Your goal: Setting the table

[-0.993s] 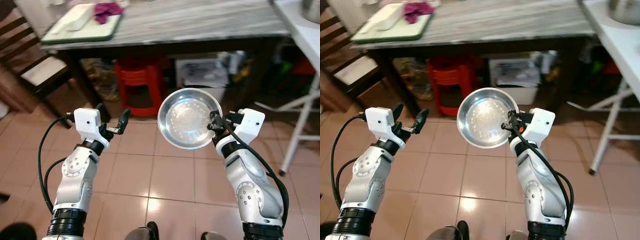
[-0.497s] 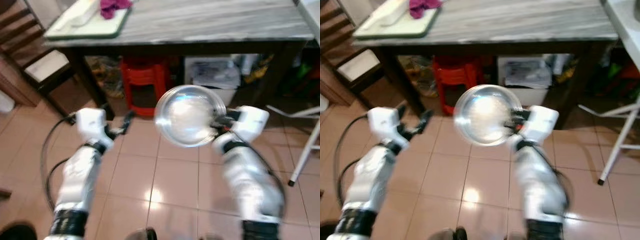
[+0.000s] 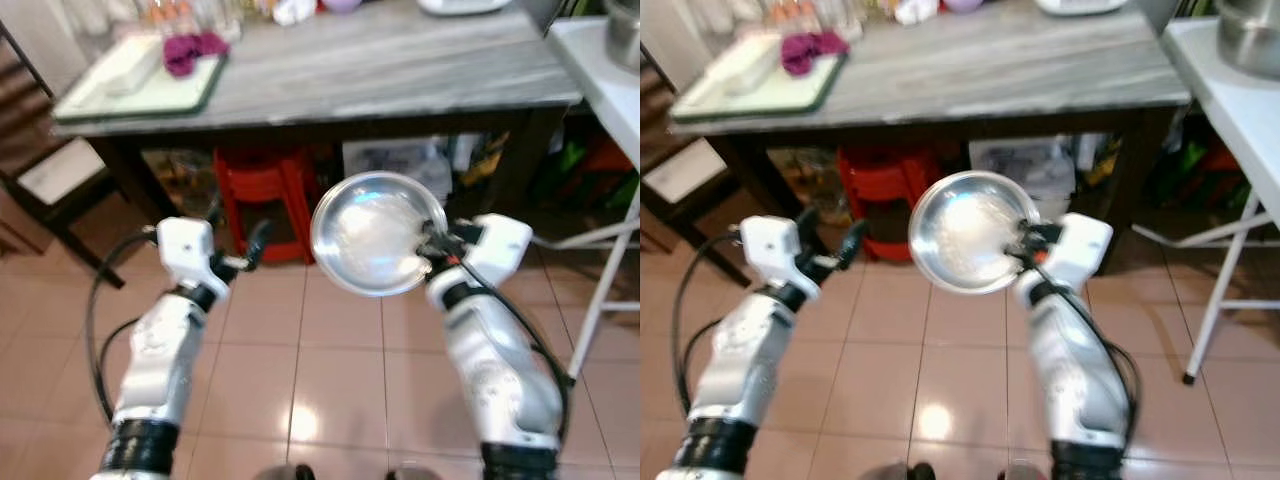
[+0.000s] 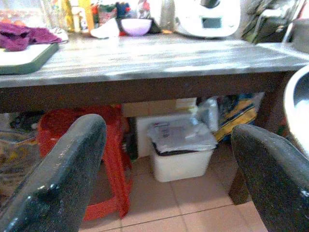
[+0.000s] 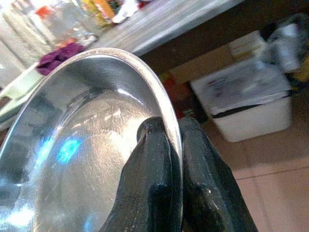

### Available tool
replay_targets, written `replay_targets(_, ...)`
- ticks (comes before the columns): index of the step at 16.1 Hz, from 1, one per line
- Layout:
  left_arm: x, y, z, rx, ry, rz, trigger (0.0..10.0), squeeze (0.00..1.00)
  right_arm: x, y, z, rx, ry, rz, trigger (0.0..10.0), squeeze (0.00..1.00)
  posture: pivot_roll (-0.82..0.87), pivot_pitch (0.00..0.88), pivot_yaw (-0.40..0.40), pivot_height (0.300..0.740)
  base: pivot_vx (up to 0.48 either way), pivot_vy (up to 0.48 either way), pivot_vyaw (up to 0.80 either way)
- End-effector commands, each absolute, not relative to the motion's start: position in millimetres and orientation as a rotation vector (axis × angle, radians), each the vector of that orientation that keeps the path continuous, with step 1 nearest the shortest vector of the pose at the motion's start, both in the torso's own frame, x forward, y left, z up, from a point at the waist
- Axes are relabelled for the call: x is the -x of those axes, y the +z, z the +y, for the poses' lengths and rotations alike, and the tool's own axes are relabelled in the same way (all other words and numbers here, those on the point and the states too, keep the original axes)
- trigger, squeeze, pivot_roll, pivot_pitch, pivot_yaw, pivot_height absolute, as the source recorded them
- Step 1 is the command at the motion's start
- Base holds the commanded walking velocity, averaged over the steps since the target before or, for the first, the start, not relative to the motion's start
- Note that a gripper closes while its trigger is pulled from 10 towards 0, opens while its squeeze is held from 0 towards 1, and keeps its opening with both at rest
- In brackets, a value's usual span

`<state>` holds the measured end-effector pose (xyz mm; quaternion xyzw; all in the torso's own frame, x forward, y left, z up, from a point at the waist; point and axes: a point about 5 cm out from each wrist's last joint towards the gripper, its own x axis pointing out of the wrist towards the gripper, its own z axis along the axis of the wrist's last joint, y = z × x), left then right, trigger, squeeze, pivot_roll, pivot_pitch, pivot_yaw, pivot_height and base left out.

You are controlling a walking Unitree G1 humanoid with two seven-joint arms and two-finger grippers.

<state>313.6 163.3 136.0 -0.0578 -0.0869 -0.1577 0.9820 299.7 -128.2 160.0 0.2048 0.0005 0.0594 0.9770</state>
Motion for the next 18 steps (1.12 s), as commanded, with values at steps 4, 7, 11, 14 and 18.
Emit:
replay_targets(4, -313.3, 135.8, 160.6, 0.117, -0.327, -0.171, 10.0, 0.00, -299.3, 162.9, -131.6, -0.413, 0.111, -0.011, 10.0, 0.00, -0.11, 0.169, 0.135, 0.740, 0.319, 0.000, 0.00)
replay_targets(7, -313.8, 135.4, 158.1, 0.123, -0.336, -0.170, 10.0, 0.00, -299.7, 162.9, -131.0, -0.415, 0.109, -0.010, 10.0, 0.00, -0.11, 0.165, 0.135, 0.740, 0.325, 0.000, -0.35)
replay_targets(11, -314.1, 135.2, 156.1, 0.127, -0.339, -0.171, 10.0, 0.00, -300.2, 163.4, -131.2, -0.413, 0.112, -0.011, 10.0, 0.00, -0.11, 0.164, 0.131, 0.740, 0.329, 0.000, -0.48)
replay_targets(14, -314.1, 134.7, 154.1, 0.133, -0.342, -0.171, 10.0, 0.00, -300.7, 164.3, -131.5, -0.404, 0.114, -0.016, 10.0, 0.00, -0.12, 0.163, 0.129, 0.740, 0.331, 0.000, 0.00)
replay_targets(18, -314.2, 133.8, 151.4, 0.138, -0.347, -0.169, 10.0, 0.00, -301.0, 166.0, -131.3, -0.395, 0.119, -0.024, 10.0, 0.00, -0.12, 0.160, 0.129, 0.740, 0.327, 0.000, 0.00)
